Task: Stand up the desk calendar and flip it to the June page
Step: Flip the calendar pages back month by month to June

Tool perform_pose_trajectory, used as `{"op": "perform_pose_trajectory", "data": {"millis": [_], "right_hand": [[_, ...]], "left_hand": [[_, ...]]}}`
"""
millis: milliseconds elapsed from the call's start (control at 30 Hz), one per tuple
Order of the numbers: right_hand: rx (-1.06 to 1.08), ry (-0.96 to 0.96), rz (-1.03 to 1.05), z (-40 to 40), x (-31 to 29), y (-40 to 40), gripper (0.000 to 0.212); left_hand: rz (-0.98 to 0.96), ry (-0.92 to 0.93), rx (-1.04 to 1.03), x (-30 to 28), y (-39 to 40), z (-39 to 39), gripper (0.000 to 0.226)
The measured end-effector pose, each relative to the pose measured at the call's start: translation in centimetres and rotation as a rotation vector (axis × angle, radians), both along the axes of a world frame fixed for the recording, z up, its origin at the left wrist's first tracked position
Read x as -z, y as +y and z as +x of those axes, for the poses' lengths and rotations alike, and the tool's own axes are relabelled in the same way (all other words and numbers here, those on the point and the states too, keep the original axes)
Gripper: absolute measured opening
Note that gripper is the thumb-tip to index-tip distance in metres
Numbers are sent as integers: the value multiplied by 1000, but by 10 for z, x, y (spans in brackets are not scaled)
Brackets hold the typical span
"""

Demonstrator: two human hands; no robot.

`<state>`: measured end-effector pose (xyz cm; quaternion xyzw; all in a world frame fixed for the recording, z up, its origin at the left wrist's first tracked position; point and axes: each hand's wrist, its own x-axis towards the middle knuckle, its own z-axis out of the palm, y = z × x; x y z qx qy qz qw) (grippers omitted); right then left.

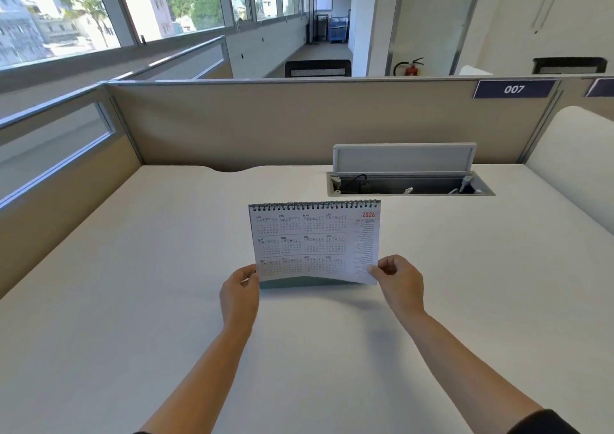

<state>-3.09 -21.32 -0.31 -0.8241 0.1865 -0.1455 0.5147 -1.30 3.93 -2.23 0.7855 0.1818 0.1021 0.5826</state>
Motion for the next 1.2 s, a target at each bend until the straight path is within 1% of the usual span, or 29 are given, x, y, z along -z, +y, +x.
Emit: {"op": "perform_pose_trajectory", "data": {"millis": [100,233,333,400,500,600,700,733,767,833,867,900,967,1033,1133,1200], "right_hand": [[-28,12,55,-3,-8,-2,20],[-126,53,145,-8,-16,-7,23],[-272,115,361,-14,-33,-15,34],[-345,114,485,-16,-52,-19,34],[-400,-45,667,-11,-94,-19,29],[-371,-238,835,3,-135,-15,22],[-383,-360,922,20,-161,-9,14],[-394,-377,906,26,-166,-6,13],[-401,-372,855,31,-168,-4,20],[-425,-276,651,41,-164,2,49],[-441,-208,523,44,-159,5,60],[-458,-151,402,46,-153,8,65],[-464,-85,180,48,-136,11,63],[-402,-98,48,48,-119,10,55],[-227,-209,-74,44,-96,4,39],[-124,-213,-50,38,-78,-1,34]], "left_hand": [[-82,-20,3,-3,1,0,24],[-259,15,-5,-10,6,2,38],[-342,66,5,-14,10,1,49],[-374,92,9,-15,11,-1,52],[-407,112,48,-18,13,-4,53],[-362,102,90,-17,12,-6,59],[-342,89,64,-19,9,-6,53],[-338,88,60,-21,8,-6,50],[-338,91,61,-22,7,-6,47],[-338,94,66,-22,6,-8,42],[-334,95,66,-23,6,-9,40],[-327,98,66,-22,6,-10,38],[-310,99,72,-22,6,-11,33],[-287,100,74,-23,7,-11,26],[-235,113,57,-25,9,-11,19],[-202,122,45,-27,10,-11,18]]}}
